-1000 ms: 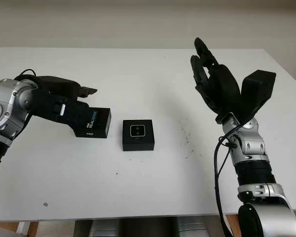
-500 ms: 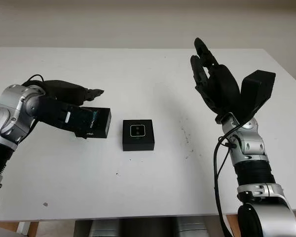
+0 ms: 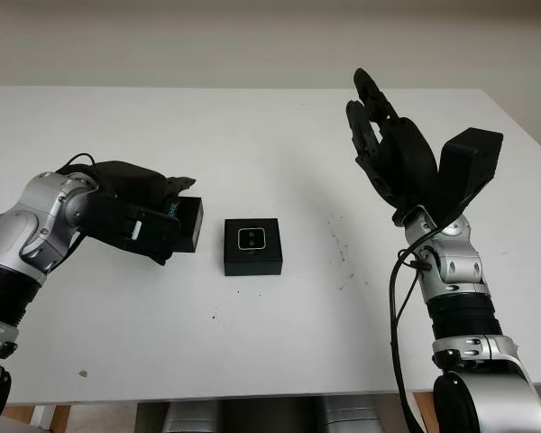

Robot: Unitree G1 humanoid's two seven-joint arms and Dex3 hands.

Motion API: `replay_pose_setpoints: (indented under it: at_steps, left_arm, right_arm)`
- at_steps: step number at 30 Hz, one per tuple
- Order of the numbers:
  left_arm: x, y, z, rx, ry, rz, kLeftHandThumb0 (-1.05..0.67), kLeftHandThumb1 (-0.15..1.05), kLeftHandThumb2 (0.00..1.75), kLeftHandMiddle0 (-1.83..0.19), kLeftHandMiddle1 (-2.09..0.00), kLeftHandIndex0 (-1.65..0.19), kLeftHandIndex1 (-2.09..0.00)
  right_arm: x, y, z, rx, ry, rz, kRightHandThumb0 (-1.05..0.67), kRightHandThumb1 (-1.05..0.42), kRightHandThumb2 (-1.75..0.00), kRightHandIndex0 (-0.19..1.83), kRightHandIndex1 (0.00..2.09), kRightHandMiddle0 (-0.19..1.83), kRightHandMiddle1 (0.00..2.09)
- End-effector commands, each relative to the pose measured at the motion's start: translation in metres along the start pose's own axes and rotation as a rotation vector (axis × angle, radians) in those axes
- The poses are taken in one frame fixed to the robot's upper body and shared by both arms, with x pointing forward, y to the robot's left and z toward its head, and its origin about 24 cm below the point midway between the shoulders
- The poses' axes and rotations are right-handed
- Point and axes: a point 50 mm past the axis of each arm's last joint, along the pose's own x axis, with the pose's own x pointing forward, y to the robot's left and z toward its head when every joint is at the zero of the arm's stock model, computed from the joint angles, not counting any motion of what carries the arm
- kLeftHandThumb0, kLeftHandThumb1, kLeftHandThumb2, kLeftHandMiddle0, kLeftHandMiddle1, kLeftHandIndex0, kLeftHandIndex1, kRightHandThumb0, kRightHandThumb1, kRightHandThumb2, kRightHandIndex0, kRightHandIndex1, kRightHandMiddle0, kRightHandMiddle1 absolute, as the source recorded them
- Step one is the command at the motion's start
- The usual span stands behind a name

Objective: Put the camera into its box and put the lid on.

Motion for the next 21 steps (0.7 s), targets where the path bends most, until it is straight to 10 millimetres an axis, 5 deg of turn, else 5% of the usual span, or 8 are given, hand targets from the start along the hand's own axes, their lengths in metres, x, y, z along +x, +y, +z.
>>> replay_pose_setpoints:
  at_steps: [1, 4, 7, 13, 16, 21]
  left_arm:
    - [0.002, 0.002, 0.001, 0.01, -0.003, 0.008, -0.87, 0.9, 0.05, -0.1, -0.15, 0.0, -0.09]
    - [0.004, 0.0, 0.001, 0.009, -0.005, 0.004, -0.88, 0.9, 0.05, -0.06, -0.24, 0.0, -0.08]
    - [0.006, -0.001, 0.002, 0.011, -0.002, -0.001, -0.88, 0.9, 0.06, 0.16, -0.77, -0.03, -0.08]
    - [0.009, -0.004, 0.004, -0.009, 0.001, 0.007, -0.88, 0.92, 0.06, 0.19, -1.03, -0.12, -0.16]
    - [0.009, -0.007, 0.005, -0.034, -0.007, 0.042, -0.84, 0.93, 0.05, 0.19, -1.29, 0.15, -1.03]
    - [0.009, -0.014, 0.006, -0.051, -0.051, 0.155, -0.75, 0.94, 0.06, 0.19, -1.71, 0.19, -1.61]
  right_arm:
    - [0.001, 0.0, 0.008, -0.006, -0.03, 0.004, -0.64, -1.05, -0.56, -0.09, 0.06, -0.08, 0.06]
    - [0.001, 0.0, 0.008, -0.007, -0.036, 0.004, -0.64, -1.05, -0.56, -0.1, 0.05, -0.08, 0.06]
    - [0.0, 0.0, 0.007, -0.008, -0.037, 0.003, -0.63, -1.05, -0.56, -0.09, 0.06, -0.08, 0.06]
    - [0.0, 0.0, 0.007, -0.018, -0.035, 0.0, -0.61, -1.05, -0.57, -0.08, 0.06, -0.07, 0.07]
    - [0.0, 0.0, 0.007, -0.013, -0.039, -0.002, -0.61, -1.05, -0.55, -0.07, 0.06, -0.06, 0.07]
    - [0.0, 0.001, 0.007, -0.014, -0.047, -0.007, -0.6, -1.05, -0.54, -0.06, 0.07, -0.05, 0.07]
